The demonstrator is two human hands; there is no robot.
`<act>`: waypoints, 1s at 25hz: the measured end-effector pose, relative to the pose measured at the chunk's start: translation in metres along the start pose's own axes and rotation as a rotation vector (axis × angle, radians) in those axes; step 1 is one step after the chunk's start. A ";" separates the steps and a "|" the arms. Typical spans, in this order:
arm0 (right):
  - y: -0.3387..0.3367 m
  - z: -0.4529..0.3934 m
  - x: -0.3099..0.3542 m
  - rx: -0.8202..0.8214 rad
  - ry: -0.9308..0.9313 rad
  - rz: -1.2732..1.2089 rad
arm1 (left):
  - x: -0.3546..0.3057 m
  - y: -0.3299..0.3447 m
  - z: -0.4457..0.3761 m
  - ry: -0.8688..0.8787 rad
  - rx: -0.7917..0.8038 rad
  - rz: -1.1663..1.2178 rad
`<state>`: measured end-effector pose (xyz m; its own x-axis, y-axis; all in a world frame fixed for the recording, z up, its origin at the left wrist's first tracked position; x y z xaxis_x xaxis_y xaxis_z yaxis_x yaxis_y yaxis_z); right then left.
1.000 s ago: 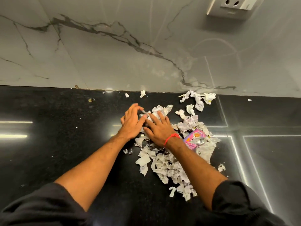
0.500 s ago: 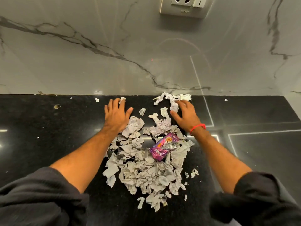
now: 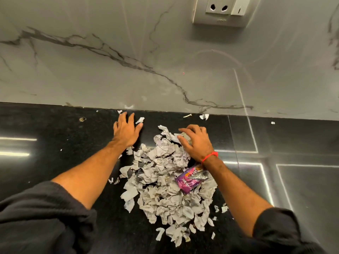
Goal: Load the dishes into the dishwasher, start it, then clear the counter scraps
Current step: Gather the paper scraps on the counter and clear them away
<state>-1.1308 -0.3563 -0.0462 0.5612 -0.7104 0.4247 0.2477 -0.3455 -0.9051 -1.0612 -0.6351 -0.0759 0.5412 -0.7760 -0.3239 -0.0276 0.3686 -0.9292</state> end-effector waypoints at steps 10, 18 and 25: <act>0.006 -0.056 -0.005 0.210 -0.085 0.103 | -0.008 -0.018 0.017 0.067 -0.220 0.099; -0.008 -0.047 -0.067 0.165 0.218 -0.011 | -0.018 0.014 0.008 0.215 0.146 0.036; 0.026 0.000 0.009 0.348 -0.106 -0.179 | -0.074 0.039 0.071 0.362 0.204 0.224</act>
<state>-1.1194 -0.3721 -0.0657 0.5587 -0.5842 0.5887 0.5914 -0.2171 -0.7766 -1.0428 -0.5277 -0.0754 0.2118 -0.7809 -0.5877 0.0755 0.6126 -0.7868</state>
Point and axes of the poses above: each hand's wrist, its own z-axis away from the middle knuckle, its own y-axis out of the palm, x = y × z, the point moved 7 cm from there along -z, towards the middle knuckle, and after that the axes turned 2 degrees about -y, right-handed, at the moved point
